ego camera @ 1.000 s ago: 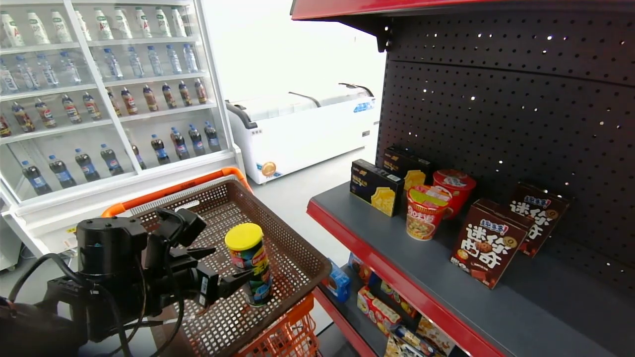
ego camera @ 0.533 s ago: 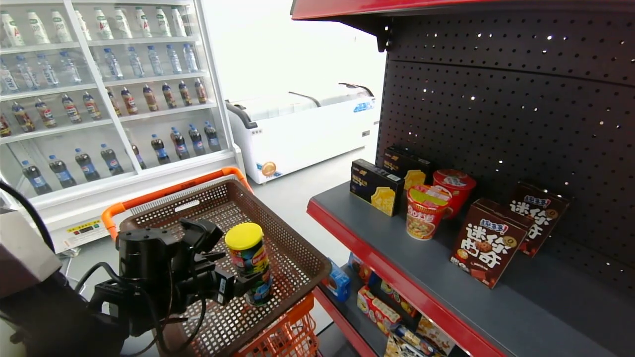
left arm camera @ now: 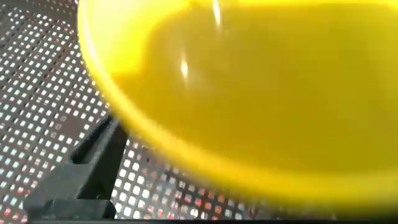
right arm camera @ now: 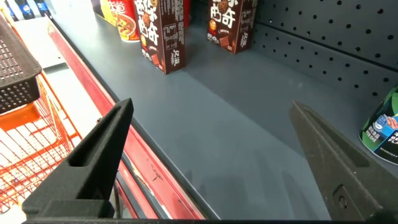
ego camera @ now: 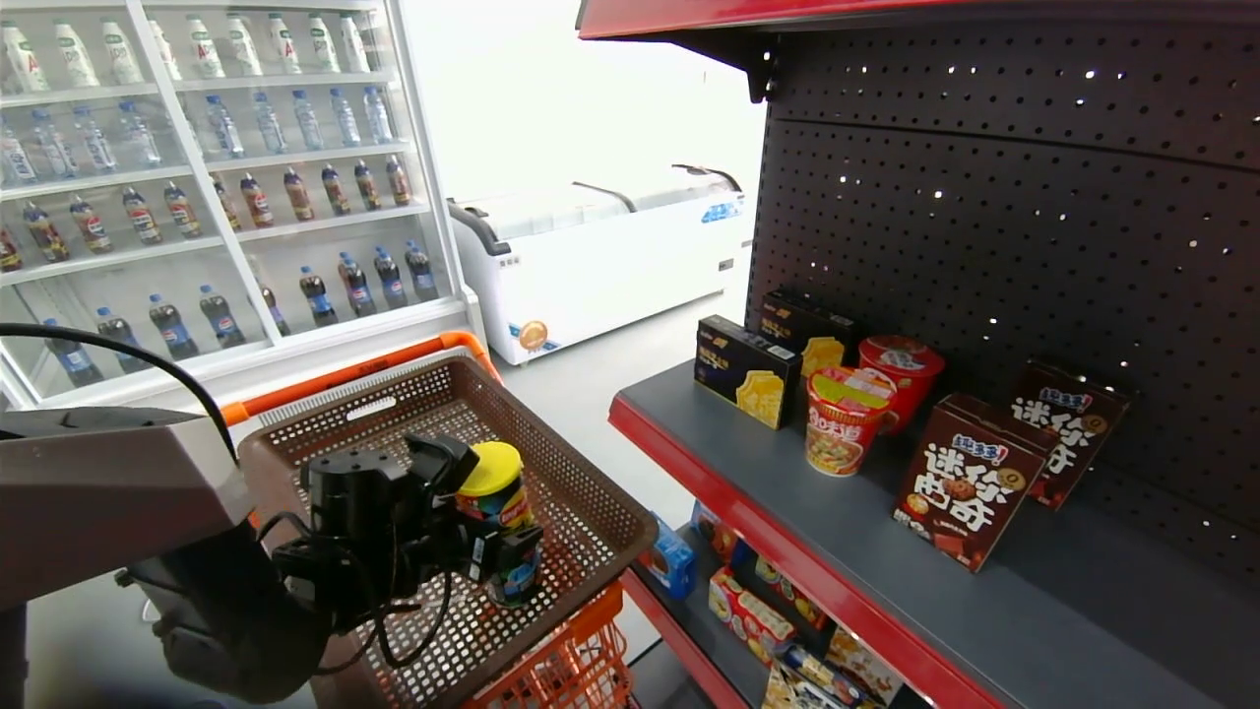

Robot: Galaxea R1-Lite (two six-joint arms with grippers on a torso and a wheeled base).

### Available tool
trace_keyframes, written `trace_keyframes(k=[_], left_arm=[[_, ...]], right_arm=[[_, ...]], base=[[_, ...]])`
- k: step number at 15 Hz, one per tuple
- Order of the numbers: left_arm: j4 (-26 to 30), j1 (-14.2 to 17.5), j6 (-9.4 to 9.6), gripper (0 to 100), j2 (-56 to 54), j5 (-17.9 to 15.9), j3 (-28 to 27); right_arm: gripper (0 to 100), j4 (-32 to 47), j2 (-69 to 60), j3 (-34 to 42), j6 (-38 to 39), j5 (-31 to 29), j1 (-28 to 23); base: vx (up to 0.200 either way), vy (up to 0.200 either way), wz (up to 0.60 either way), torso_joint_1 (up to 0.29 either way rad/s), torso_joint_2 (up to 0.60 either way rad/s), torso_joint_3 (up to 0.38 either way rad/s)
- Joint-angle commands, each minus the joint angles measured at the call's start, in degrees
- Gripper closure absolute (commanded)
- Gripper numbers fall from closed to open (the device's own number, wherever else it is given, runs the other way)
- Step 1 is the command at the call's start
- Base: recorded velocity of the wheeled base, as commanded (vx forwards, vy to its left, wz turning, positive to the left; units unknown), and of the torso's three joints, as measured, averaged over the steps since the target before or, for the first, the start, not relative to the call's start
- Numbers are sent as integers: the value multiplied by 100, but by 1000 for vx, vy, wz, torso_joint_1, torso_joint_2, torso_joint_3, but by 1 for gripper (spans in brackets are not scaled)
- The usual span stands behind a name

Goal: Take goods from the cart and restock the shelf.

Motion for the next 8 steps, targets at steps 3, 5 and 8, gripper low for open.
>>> trace_keyframes(k=[3,5,8], left_arm=[[68,-36,3,0,436,-8,-371],[59,-97,3,0,524,-8,-529],[77,-115,-14,100,498,27,-687]], right_arm=[[0,-1,-2,0,-2,1,0],[0,-1,-2,0,-2,1,0],[0,-1,-2,0,-2,1,0]], base=[[0,0,0,0,0,0],[0,0,0,0,0,0],[0,0,0,0,0,0]])
